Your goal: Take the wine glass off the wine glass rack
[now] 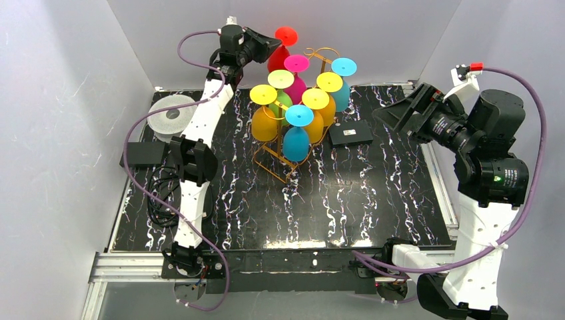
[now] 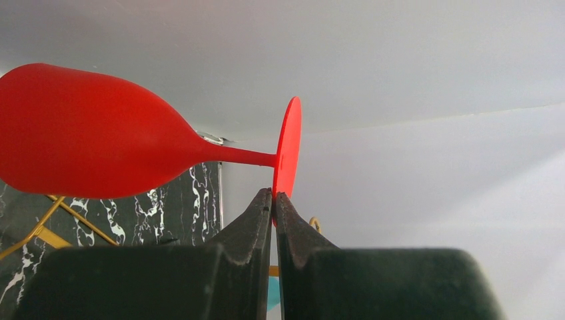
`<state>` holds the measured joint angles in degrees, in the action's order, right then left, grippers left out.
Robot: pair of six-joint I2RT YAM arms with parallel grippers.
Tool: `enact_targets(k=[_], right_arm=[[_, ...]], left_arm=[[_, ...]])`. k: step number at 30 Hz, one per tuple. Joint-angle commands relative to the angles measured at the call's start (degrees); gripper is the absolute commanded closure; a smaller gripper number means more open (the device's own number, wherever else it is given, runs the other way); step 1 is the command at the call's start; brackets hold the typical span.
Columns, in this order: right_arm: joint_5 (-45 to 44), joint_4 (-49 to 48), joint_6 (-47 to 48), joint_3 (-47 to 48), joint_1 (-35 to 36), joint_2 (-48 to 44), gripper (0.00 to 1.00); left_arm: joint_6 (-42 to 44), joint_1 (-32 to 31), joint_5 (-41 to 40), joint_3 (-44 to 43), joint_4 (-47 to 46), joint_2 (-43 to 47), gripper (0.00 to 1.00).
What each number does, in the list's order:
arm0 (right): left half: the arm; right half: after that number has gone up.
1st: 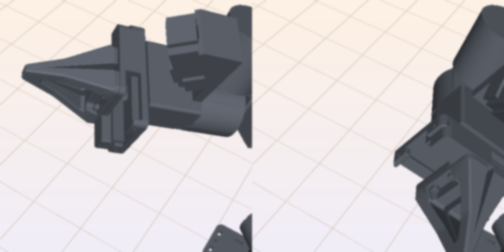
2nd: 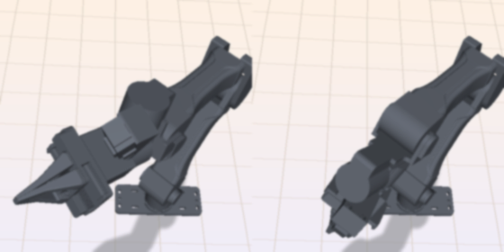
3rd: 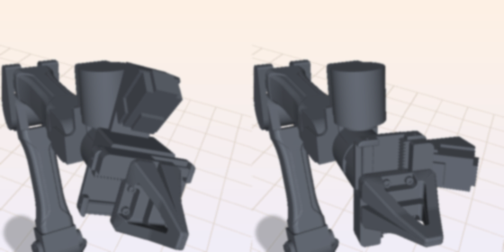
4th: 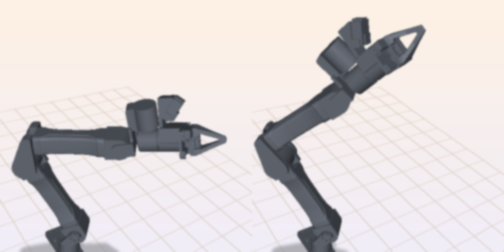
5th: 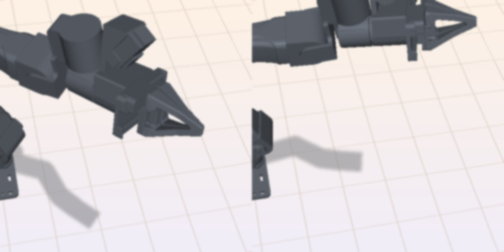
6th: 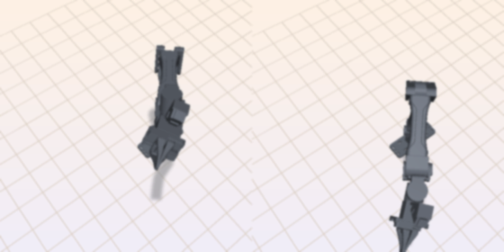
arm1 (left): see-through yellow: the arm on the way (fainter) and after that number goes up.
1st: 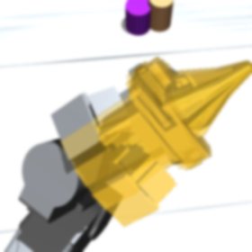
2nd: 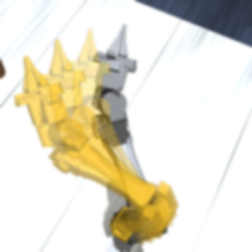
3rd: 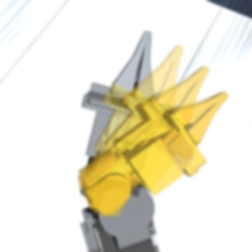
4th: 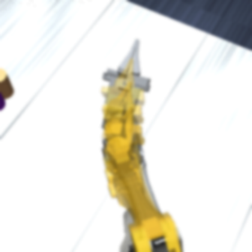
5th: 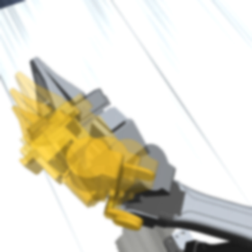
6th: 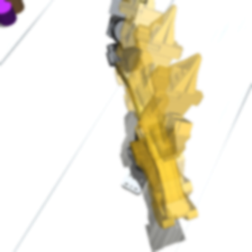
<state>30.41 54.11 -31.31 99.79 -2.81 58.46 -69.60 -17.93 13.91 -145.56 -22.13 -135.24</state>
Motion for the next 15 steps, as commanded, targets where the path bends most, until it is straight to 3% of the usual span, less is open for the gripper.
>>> enact_targets(k=[1, 15], right_arm=[[0.78, -0.50, -0.13, 2.17, 0.42, -1.02, 0.03], [3.03, -2.37, -3.55, 0.04, 0.38, -3.53, 0.03]], left_arm=[[0.07, 2.16, 0.69, 2.05, -5.39, 9.33, 1.00], [-0.66, 7.66, 3.64, 10.15, -4.95, 19.85, 1.00]])
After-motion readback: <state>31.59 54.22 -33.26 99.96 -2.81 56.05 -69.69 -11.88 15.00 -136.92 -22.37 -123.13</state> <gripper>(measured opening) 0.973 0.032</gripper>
